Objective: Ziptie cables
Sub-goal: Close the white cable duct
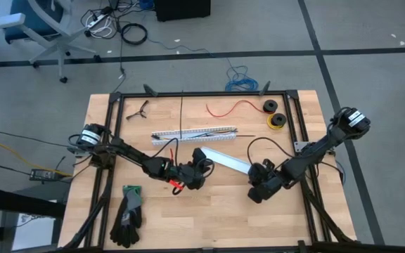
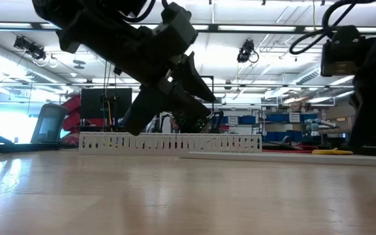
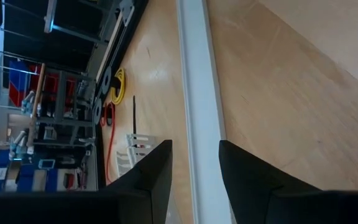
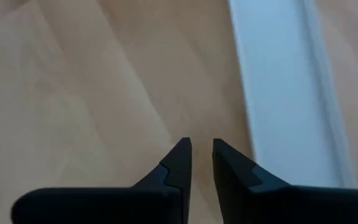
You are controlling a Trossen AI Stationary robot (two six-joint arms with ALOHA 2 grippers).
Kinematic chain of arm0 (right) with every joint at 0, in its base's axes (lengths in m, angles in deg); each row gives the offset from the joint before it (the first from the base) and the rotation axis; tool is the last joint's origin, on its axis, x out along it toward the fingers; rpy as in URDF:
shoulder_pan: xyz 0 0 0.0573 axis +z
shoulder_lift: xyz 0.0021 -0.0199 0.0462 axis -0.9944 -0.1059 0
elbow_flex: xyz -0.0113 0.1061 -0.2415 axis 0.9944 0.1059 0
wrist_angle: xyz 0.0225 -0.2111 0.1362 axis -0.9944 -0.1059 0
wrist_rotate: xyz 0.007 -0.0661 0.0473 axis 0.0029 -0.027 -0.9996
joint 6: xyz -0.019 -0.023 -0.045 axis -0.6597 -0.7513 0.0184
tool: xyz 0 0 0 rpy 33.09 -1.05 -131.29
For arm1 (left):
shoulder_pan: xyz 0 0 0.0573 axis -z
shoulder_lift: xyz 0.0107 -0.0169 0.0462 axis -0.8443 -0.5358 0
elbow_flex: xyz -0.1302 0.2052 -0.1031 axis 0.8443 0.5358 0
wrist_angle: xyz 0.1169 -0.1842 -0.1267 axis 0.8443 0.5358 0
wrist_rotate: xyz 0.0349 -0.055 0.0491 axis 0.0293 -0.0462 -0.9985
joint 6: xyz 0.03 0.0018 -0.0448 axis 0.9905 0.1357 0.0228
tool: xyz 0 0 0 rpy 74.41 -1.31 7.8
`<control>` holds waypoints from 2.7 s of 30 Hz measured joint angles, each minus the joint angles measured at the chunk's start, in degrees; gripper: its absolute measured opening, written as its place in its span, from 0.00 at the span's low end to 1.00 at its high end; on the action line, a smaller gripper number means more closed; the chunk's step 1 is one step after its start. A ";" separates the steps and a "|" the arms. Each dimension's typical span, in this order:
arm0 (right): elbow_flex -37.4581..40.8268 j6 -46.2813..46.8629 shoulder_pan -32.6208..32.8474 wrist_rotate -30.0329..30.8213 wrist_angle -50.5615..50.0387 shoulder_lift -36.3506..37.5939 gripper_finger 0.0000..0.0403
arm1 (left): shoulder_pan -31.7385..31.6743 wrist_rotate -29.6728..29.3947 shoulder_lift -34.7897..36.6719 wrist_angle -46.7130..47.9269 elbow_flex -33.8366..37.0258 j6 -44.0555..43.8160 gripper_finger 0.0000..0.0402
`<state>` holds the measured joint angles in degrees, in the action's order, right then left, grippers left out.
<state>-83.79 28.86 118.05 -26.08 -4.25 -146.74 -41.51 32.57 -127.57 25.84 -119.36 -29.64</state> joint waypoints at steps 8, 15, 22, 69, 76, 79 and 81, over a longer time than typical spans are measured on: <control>0.00 -6.22 -4.67 0.00 -3.09 -0.06 0.15 | 0.10 0.04 0.00 -0.19 0.00 -1.43 0.36; 0.00 -8.95 -7.63 -4.01 -3.64 -0.06 0.14 | 0.10 0.04 0.00 -0.13 0.00 -2.95 0.36; 0.00 -9.86 -7.85 -5.15 -3.56 -0.06 0.14 | 0.10 0.04 0.00 -0.13 0.00 -2.97 0.36; 0.90 -17.01 -8.15 -3.97 12.89 0.99 0.00 | -1.56 -4.65 -10.29 0.20 -5.97 -0.10 0.36; 0.90 -17.88 -8.15 -3.66 13.78 0.99 0.00 | -1.74 -4.30 -10.29 0.56 -6.00 -0.19 0.35; 0.90 -18.99 -8.15 -3.62 15.20 0.99 0.00 | -1.89 -3.47 -10.29 1.30 -6.05 -0.38 0.32; 0.87 -19.10 -8.15 -3.61 15.67 1.00 0.00 | -1.87 -3.31 -10.29 1.42 -6.05 -0.38 0.27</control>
<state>-82.92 9.76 109.90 -29.69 11.42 -145.73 -43.38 29.26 -137.87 27.27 -125.41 -30.02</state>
